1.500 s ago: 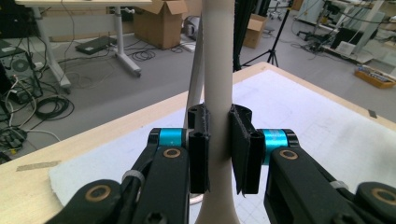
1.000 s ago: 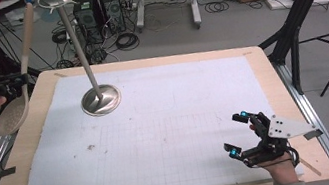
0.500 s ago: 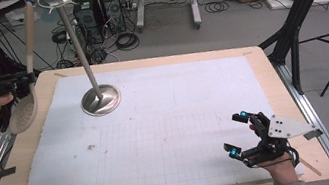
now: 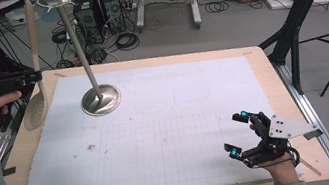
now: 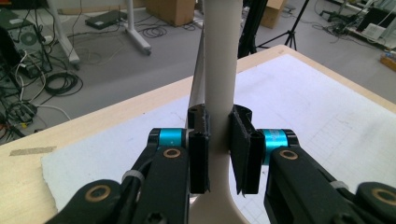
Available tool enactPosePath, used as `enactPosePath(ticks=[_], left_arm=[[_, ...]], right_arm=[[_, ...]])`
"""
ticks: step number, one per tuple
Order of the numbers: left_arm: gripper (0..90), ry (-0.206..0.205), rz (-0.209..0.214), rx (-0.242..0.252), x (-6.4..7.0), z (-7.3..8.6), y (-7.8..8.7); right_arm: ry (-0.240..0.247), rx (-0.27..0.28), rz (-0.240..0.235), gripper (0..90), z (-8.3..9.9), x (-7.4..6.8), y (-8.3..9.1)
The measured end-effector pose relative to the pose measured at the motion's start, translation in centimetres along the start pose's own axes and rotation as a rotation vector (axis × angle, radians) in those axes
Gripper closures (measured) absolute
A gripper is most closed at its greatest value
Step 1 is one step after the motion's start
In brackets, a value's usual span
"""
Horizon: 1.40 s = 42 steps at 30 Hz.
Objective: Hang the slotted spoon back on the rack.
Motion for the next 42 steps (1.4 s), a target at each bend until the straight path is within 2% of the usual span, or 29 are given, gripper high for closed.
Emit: enactPosePath(ticks=[5,25,35,42], left_arm=[[78.1,0.017,-0.006,0.0,0.1,0.0,-0.4],[78.0,0.017,-0.025,-0.028,0.2,-0.1,-2.1],[78.0,0.032,-0.033,-0.046,0.5,-0.3,-3.1],[77.9,0.037,-0.063,-0.057,0.5,-0.1,-3.8]], right_arm=[[0.0,0.004,0.001,8.1,-0.1,0.0,0.1],[-0.004,0.003,-0.001,8.1,-0.1,0.0,0.1],[0.002,0.004,-0.003,8.1,0.0,0.1,0.1],[-0.002,0.005,-0.003,8.1,-0.1,0.0,0.1]])
Point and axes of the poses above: each handheld gripper's, and its own axes: y roughly backward along the jaws, z roughly out of its underside, x roughly to its right, the point moved 6 cm from there along -y, roughly forward along the jaws, and after that the axes turned 5 degrees about x, right-handed, at the moved point
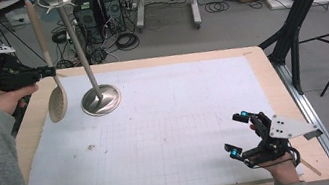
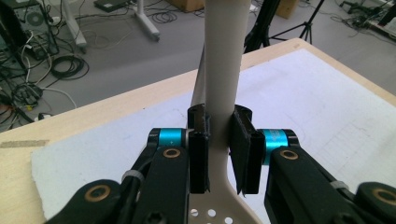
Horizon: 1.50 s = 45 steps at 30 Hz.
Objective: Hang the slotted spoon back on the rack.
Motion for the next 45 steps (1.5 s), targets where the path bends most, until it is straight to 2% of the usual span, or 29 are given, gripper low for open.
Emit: enactPosePath(ticks=[2,3,20,26,35,36,40,43,45], left_arm=[[77.9,-0.009,-0.007,-0.002,0.0,0.0,-0.1],[77.9,0.001,-0.009,0.004,0.0,0.0,-0.3],[77.7,0.006,-0.017,0.008,0.1,0.0,-1.4],[77.5,-0.006,-0.027,0.003,0.0,0.0,-1.4],[76.7,-0.027,-0.064,0.004,0.0,0.2,-1.6],[76.0,-0.034,-0.065,0.007,0.1,0.2,-1.8],[67.4,-0.054,-0.054,0.08,0.3,-0.2,-1.7],[57.6,-0.066,-0.042,0.087,0.3,-0.2,-1.6],[51.0,-0.064,-0.024,0.111,0.3,-0.3,-1.4]], right_arm=[[-0.002,-0.002,0.0,8.1,0.0,0.0,0.0],[0.001,-0.003,-0.001,8.1,0.0,0.0,0.0],[0.003,-0.003,-0.006,8.1,0.0,-0.1,-0.1],[0.002,-0.004,-0.005,8.1,0.0,-0.1,0.0],[0.01,-0.003,-0.006,8.1,0.0,-0.1,-0.1],[0.011,-0.005,-0.004,8.1,0.0,0.0,-0.1],[0.017,-0.022,-0.001,8.1,0.0,-0.1,-0.1],[0.017,-0.021,-0.005,8.1,0.0,-0.2,-0.1],[0.015,-0.016,-0.006,8.1,0.0,-0.2,-0.1]])
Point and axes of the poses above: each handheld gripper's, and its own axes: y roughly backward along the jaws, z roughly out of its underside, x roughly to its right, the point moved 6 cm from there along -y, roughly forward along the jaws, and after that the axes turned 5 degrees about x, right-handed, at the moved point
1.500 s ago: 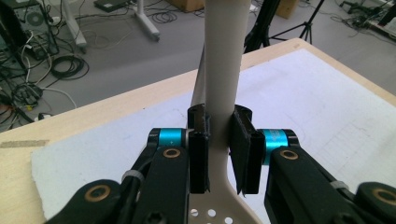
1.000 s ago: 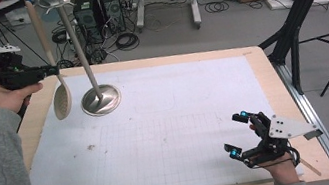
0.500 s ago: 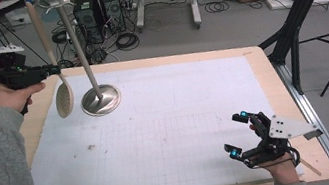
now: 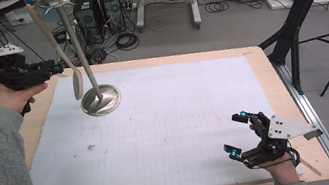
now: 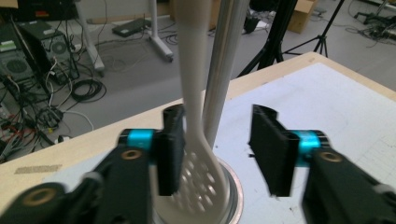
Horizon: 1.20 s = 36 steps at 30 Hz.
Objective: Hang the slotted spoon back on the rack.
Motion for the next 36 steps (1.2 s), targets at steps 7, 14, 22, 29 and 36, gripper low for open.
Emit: enactPosePath(ticks=[7,14,22,29,36], left_arm=[[26.2,-0.063,0.042,0.055,0.1,0.1,0.5],[16.1,-0.05,-0.009,0.071,-0.5,0.2,1.3],[15.3,-0.029,-0.051,0.141,-1.2,0.9,3.6],[13.3,-0.014,-0.042,0.196,-1.7,1.6,5.4],[13.3,-0.019,-0.035,0.225,-1.1,2.0,6.5]], right_arm=[[-0.002,0.001,-0.004,8.1,0.0,0.0,-0.1],[0.0,-0.002,-0.011,8.1,-0.1,-0.1,-0.3],[0.003,-0.007,-0.018,8.1,-0.1,-0.1,-0.6],[0.011,-0.017,-0.021,8.1,0.1,-0.6,-0.7],[0.014,-0.013,-0.013,8.1,-0.1,-0.8,-0.4]])
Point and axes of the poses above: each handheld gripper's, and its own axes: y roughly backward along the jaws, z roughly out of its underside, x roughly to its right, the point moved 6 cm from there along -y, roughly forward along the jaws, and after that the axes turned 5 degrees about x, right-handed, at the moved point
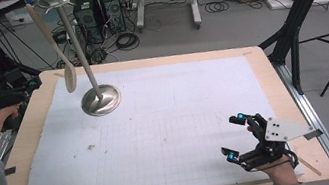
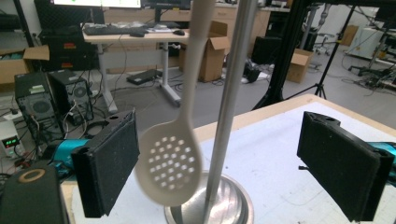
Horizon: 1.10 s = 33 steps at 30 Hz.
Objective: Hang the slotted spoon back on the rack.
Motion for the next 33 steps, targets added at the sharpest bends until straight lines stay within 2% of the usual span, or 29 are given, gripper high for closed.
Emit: enactPosePath(ticks=[2,4,10,19,23,28,33], left_arm=[[13.3,0.001,0.003,0.011,0.5,-0.1,0.3],[13.4,-0.017,0.018,0.027,1.1,-0.1,0.7],[13.1,-0.041,0.026,0.044,2.4,0.0,1.5],[13.0,-0.061,0.059,0.052,3.9,1.2,2.3],[13.0,-0.076,0.061,0.044,4.2,1.8,2.6],[13.5,-0.068,0.054,0.055,4.2,2.4,3.2],[13.3,-0.09,0.063,0.057,4.9,3.2,3.8]], right_arm=[[0.007,-0.002,0.001,8.1,-0.1,0.0,0.3],[0.009,0.005,0.005,8.1,-0.4,0.0,0.6],[0.015,0.025,0.026,8.1,-1.0,0.2,1.6],[0.019,0.031,0.032,8.1,-1.1,-0.1,1.9],[0.019,0.022,0.033,8.1,-0.9,-0.3,2.1],[0.011,0.027,0.049,8.1,-0.8,-0.4,2.6],[0.008,0.028,0.053,8.1,-0.7,-0.5,3.0]])
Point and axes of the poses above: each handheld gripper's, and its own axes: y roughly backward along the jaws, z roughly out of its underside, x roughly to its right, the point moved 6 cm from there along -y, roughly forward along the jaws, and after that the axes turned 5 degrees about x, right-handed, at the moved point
